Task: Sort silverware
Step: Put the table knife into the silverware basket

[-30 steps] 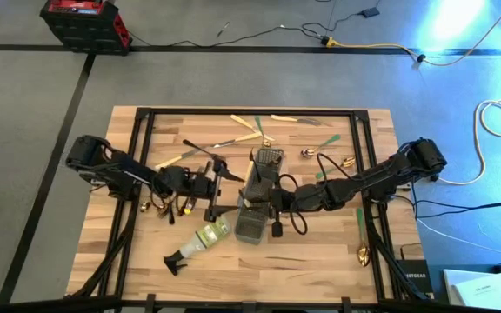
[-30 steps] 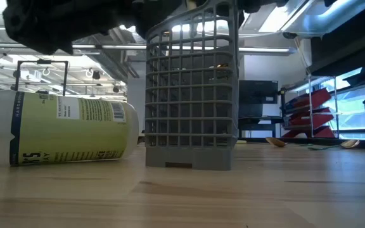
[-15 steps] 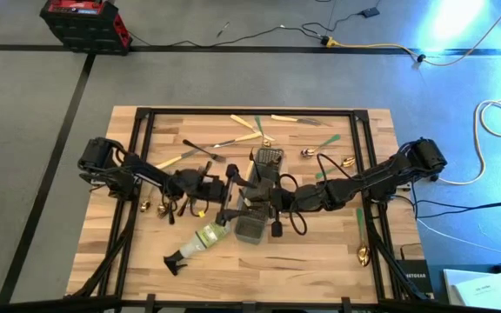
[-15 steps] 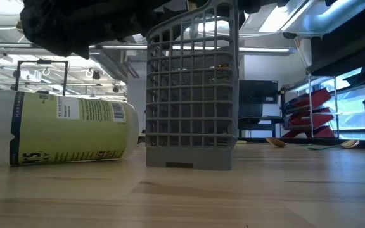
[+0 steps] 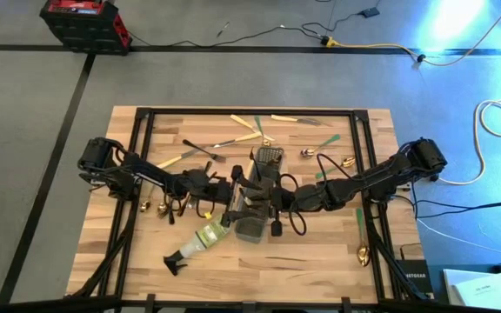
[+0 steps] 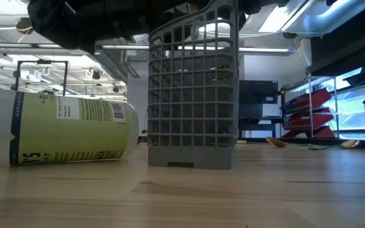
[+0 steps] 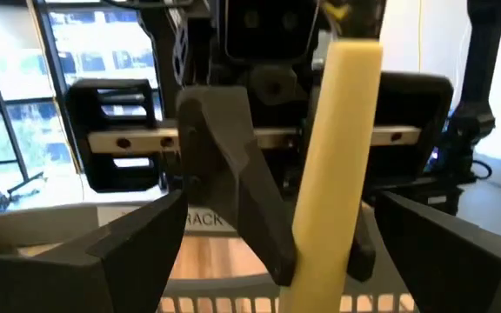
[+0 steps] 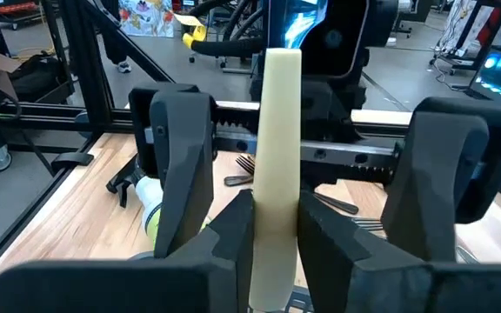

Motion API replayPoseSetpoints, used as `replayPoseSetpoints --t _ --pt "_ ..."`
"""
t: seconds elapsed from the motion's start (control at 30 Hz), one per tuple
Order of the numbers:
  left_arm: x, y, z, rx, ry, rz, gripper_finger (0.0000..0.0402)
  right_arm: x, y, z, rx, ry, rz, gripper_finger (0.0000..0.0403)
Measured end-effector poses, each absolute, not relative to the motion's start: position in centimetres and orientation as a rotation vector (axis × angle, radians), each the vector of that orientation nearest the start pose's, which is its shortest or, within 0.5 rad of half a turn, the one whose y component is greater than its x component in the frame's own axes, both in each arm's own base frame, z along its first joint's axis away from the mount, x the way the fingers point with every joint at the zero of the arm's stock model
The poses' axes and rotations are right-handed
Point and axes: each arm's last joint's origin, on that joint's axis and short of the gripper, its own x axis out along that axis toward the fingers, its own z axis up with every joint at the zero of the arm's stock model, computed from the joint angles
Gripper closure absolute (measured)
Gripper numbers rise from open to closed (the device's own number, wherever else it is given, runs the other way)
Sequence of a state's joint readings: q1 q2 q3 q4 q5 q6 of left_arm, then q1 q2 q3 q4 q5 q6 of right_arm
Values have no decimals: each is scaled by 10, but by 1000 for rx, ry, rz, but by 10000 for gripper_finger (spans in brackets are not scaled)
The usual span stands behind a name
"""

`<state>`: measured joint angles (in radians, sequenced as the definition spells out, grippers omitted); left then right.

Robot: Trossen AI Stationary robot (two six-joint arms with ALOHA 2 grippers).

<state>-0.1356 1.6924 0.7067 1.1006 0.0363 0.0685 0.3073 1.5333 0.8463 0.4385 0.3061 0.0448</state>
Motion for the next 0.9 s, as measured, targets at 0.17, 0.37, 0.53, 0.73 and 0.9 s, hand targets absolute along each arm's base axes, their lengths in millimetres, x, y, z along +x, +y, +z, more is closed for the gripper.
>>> replayPoseSetpoints --t 0.17,0.37,0.53,0.73,0.9 --pt "330 -46 209 65 -156 -163 45 317 91 235 -24 231 -10 333" --pt "330 -46 210 72 -163 -162 45 317 90 235 -28 229 -52 307" --pt "330 -46 210 72 -165 -161 45 317 90 235 -25 225 -57 287" --pt "330 -44 210 70 -165 -155 45 318 90 235 -23 223 -57 275" --pt "330 -44 210 70 -165 -155 45 318 90 235 -23 223 -58 275"
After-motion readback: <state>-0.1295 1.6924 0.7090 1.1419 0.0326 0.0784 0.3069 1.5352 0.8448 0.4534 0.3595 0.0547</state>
